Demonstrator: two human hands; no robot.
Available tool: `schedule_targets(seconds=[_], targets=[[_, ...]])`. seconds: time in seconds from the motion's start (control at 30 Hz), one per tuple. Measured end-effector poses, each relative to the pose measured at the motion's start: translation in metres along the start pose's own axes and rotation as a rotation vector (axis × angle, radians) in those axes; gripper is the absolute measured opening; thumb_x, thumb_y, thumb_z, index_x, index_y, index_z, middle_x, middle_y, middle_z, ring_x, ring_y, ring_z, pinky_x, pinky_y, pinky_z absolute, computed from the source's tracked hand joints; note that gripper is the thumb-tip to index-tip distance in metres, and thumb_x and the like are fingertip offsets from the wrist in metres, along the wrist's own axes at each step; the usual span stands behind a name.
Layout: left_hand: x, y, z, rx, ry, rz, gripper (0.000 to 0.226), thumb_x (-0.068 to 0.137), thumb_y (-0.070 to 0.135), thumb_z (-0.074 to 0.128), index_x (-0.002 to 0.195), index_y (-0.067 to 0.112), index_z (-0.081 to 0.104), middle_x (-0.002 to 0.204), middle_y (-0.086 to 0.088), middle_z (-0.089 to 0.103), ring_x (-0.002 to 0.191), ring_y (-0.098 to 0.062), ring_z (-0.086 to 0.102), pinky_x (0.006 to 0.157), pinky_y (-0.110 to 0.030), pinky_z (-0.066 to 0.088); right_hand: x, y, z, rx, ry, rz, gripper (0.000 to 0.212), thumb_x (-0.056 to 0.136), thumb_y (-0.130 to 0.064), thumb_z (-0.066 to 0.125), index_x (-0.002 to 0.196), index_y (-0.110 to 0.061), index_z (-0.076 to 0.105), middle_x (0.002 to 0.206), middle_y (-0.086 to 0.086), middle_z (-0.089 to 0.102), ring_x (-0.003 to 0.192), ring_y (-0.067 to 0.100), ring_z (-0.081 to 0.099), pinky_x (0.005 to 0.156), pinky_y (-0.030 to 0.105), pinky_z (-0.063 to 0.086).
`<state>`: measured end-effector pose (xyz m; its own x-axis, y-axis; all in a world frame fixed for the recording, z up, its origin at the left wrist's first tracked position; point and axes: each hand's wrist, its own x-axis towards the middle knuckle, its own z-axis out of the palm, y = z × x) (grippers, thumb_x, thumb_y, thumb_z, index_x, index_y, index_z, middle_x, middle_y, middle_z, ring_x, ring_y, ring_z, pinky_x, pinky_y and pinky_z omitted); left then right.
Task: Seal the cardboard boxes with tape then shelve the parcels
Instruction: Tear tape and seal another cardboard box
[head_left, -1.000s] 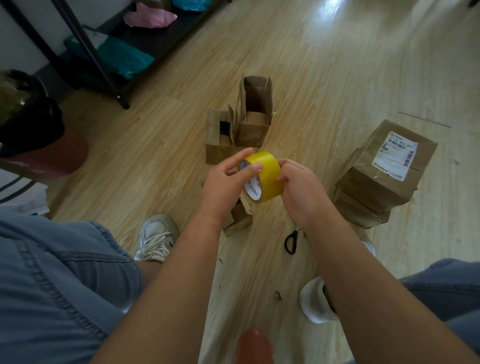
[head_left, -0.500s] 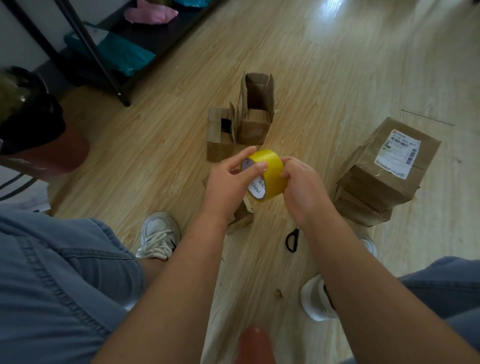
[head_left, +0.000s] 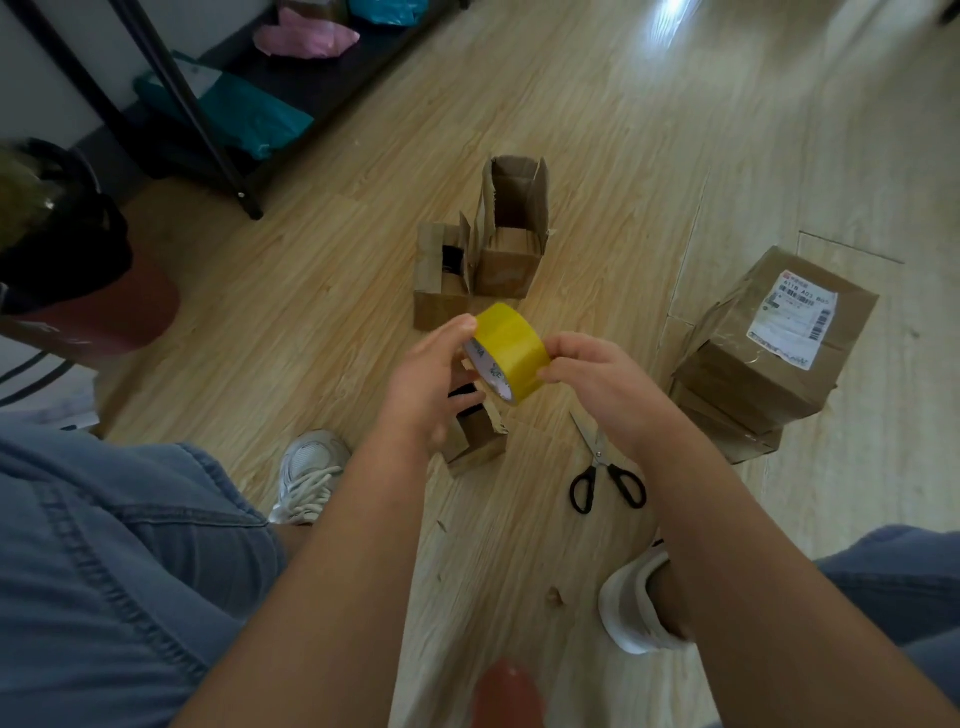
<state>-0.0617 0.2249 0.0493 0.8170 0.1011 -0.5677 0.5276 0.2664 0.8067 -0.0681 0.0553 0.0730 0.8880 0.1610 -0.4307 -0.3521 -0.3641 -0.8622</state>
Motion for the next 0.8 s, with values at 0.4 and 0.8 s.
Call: schedule_targets(seconds=[0.4, 0.8], targets=[[0.003, -0.008, 0.003, 0.896, 0.139, 0.607, 0.02, 0.093, 0.019, 0.061, 0.108, 0.022, 0.075, 0.106, 0.012, 0.067, 0.087, -0.001, 0.058, 0.072, -0.016, 0.046, 0.004, 0.003, 0.009, -0.21, 0.0, 0.006, 0.019, 0.098, -0.01, 0.051, 0.097, -0.022, 0.066, 0.095, 0.002, 0.064, 0.088, 0.016, 0.059, 0.071, 0.028, 0.045], [0.002, 0.002, -0.002, 1.237, 0.114, 0.621, 0.01, 0.088, 0.02, 0.063, 0.093, 0.018, 0.072, 0.092, 0.006, 0.062, 0.083, -0.012, 0.058, 0.065, -0.023, 0.043, -0.003, -0.001, 0.011, -0.386, -0.091, -0.061, 0.025, 0.097, -0.007, 0.052, 0.086, -0.027, 0.061, 0.086, -0.001, 0.059, 0.071, 0.009, 0.052, 0.059, 0.022, 0.041]])
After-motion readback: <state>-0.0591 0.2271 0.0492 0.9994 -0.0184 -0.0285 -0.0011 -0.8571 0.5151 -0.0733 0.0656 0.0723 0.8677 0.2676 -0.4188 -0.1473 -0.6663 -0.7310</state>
